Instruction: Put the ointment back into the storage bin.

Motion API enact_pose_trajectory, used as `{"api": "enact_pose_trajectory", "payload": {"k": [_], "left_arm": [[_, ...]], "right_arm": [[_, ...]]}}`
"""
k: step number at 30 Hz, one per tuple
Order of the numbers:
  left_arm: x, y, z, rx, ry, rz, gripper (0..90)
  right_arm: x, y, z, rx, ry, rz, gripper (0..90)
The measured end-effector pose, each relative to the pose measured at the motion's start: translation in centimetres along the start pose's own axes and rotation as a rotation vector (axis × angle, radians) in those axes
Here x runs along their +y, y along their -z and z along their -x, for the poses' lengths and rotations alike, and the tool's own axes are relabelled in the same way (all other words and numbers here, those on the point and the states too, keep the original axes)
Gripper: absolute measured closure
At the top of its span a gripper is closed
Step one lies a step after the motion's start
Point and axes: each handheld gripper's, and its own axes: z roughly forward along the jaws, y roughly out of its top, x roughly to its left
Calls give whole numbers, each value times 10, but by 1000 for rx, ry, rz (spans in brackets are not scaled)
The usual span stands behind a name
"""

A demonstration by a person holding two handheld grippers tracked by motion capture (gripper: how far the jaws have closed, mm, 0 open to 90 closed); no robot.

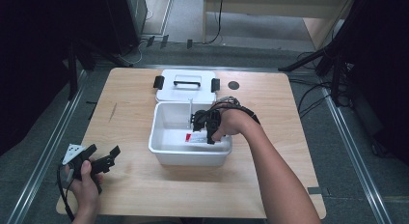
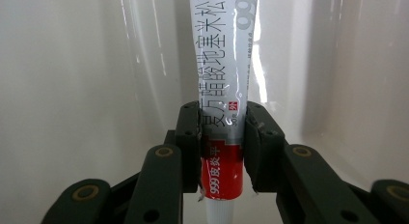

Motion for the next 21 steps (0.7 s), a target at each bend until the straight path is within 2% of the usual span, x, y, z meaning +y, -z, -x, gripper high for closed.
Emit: {"api": "enact_pose_trajectory", "payload": {"k": [3,6,11,16,19,21], "left_arm": [[0,0,0,-1,1,-1,1],[0,0,0,0,2,0,1],[0,0,0,0,1,-1,1],[0,0,0,-1,0,-1,1],[0,0,0,-1,2,0,1],[0,0,0,0,1,3,1]], "right_arm": [[0,-3,0,-2,0,-22,726],[-1,-2,0,-10,4,-10,771],[-4,2,0,-8,-6,0,762],[-7,8,1,-10,-22,29,762],[-10,18,1,-7,-40,79,764],[-12,21,1,-9,-47,86,764]]}}
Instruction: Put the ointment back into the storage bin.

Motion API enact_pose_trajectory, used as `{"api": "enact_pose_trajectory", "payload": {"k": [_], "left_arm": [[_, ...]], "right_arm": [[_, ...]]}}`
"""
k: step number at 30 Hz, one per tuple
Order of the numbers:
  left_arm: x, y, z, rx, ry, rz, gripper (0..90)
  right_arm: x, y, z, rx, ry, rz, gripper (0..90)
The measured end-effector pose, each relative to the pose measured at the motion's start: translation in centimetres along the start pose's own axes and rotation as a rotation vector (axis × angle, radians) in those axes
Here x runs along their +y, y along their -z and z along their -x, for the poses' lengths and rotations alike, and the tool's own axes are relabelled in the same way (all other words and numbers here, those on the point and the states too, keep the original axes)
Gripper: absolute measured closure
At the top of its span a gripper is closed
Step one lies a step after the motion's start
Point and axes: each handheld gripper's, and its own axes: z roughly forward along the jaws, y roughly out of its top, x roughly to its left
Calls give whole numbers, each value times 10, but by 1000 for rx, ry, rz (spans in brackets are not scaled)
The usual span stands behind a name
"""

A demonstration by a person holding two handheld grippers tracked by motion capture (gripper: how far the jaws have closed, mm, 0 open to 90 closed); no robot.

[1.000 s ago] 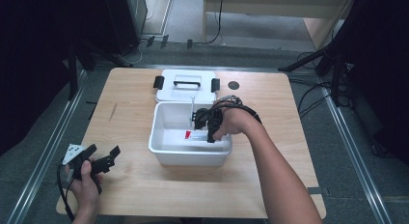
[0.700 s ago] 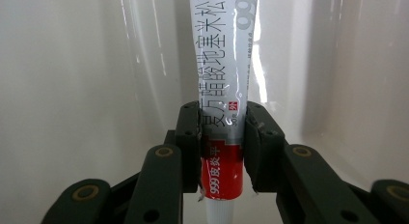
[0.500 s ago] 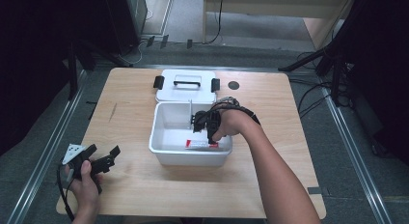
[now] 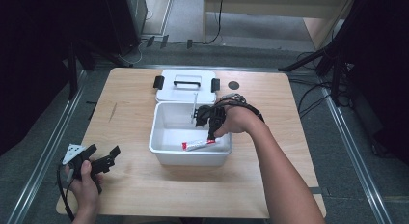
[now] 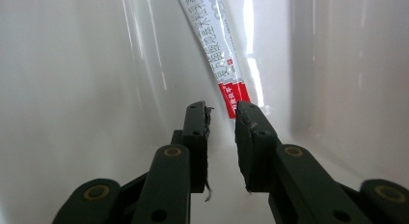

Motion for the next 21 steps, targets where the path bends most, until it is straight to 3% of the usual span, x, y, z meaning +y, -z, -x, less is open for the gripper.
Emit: {"api": "enact_pose_trajectory", "payload": {"k": [12,17,19,21], "left_arm": [[0,0,0,1,-2,-1,1],[0,0,0,2,-4,-2,1],[0,0,0,2,-4,-3,1],[0,0,0,1,-1,-1,1]], "right_arm": [[-25,40,1,-9,-78,130,750],[-46,57,-1,-6,-152,176,704],[-50,60,-1,-10,-161,184,703],[-62,65,-2,0,-216,220,694]]}}
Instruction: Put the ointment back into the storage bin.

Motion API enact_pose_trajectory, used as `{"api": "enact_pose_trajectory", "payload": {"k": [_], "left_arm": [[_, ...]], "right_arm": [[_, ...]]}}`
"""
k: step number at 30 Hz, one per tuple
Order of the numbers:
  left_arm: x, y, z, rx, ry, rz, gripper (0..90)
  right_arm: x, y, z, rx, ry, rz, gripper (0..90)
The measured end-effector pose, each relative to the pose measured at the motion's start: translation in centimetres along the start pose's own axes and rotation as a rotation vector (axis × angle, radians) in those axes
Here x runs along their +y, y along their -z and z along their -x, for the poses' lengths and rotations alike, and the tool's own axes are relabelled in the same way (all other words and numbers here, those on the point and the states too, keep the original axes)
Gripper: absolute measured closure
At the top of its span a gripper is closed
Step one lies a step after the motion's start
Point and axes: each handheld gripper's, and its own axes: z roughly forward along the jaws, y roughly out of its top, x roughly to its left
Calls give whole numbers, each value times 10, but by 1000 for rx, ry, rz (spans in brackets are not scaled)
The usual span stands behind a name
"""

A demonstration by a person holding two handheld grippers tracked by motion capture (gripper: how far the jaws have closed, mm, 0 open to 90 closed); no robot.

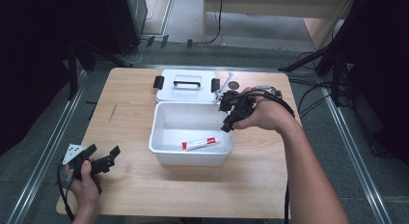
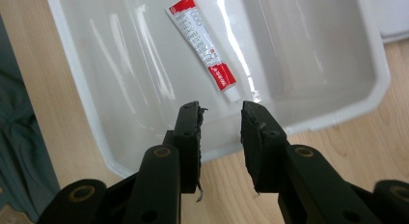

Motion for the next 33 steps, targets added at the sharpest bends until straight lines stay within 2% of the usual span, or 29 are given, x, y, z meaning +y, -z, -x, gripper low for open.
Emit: {"api": "enact_pose_trajectory", "payload": {"k": [2,3,6,7,9,10,11,13,14,15,16,18,19,20,21,22,25,26,27,28,30,31,32,33], "left_arm": [[0,0,0,0,-3,0,1],[0,0,0,2,-6,0,1],[0,0,0,4,-7,-1,1],[0,0,1,5,-6,0,1],[0,0,1,7,-9,-1,1],[0,0,1,7,-9,-1,1],[0,0,1,6,-8,-1,1],[0,0,1,6,-6,-1,1],[0,0,1,7,-6,-1,1],[0,0,1,6,-7,-1,1],[0,0,2,12,-12,-2,1],[0,0,2,14,-15,-3,1],[0,0,2,15,-15,-4,1],[0,0,2,17,-15,-3,1],[0,0,3,20,-20,0,1],[0,0,3,20,-20,0,1],[0,0,4,23,-28,0,1],[0,0,4,25,-30,-1,1],[0,0,4,27,-34,-2,1],[0,0,4,27,-36,-2,1],[0,0,4,27,-39,-1,1],[0,0,5,28,-42,-2,1],[0,0,5,28,-42,-2,1],[0,0,5,28,-42,-1,1]], "right_arm": [[-4,2,1,3,-11,10,686],[-13,5,2,13,-31,17,660],[-20,5,3,16,-41,22,642],[-27,5,7,11,-74,34,591],[-35,5,12,4,-113,48,573],[-35,5,12,4,-113,48,573],[-44,5,16,-2,-163,55,566],[-52,6,19,-1,-216,56,536],[-52,6,19,-1,-216,56,536],[-56,6,20,1,-238,64,500],[-64,5,19,-9,-267,89,420],[-73,3,20,-2,-307,108,366],[-78,1,20,-16,-317,122,320],[-78,1,20,-16,-317,122,320],[-88,-4,21,-60,-353,130,248],[-94,-7,22,-82,-376,137,219],[-107,-13,22,-121,-416,159,150],[-115,-16,23,-127,-441,180,131],[-129,-22,25,-116,-505,222,108],[-136,-25,25,-108,-532,240,77],[-143,-29,26,-97,-547,258,48],[-155,-36,25,-107,-576,279,28],[-155,-36,25,-107,-576,279,28],[-166,-42,23,-129,-597,301,21]]}}
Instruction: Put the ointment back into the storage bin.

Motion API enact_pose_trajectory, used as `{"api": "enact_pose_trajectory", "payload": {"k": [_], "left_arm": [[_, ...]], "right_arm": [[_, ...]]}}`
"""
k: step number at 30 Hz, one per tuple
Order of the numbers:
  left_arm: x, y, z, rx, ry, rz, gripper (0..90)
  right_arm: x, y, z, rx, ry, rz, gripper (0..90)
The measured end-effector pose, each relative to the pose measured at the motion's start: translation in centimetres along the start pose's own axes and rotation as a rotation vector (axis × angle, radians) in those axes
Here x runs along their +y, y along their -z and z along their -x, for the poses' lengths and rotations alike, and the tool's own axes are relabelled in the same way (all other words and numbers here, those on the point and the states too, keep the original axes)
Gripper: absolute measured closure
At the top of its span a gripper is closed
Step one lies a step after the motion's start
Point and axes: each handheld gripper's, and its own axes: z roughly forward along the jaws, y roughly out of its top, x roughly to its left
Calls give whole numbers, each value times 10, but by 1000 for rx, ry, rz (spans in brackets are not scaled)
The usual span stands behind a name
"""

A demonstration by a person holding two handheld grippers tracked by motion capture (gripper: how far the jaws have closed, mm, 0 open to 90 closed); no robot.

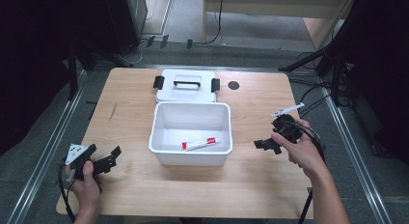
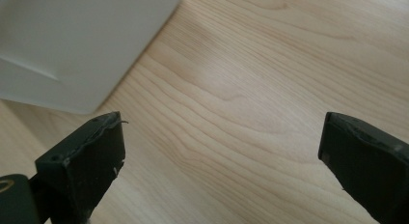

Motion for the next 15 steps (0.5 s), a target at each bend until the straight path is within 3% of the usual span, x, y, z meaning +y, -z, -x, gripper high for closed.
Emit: {"api": "enact_pose_trajectory", "payload": {"k": [2,3,4,9,10,11,14,15], "left_arm": [[0,0,0,1,-1,0,1],[0,0,0,0,-2,2,1],[0,0,0,0,-3,2,1],[0,0,0,-1,-3,2,1],[0,0,0,0,-2,2,1],[0,0,0,0,-4,0,1],[0,1,1,-1,-4,6,1],[0,1,0,-5,2,12,1]], "right_arm": [[-6,-1,3,-11,-11,16,20],[-18,-3,7,-28,-27,56,20],[-18,-3,7,-28,-27,56,20],[-49,-4,21,-55,-80,160,21],[-62,-5,26,-75,-96,194,23],[-62,-5,26,-75,-96,194,23],[-84,-6,33,-117,-122,251,102],[-97,-3,35,-156,-129,291,130]]}}
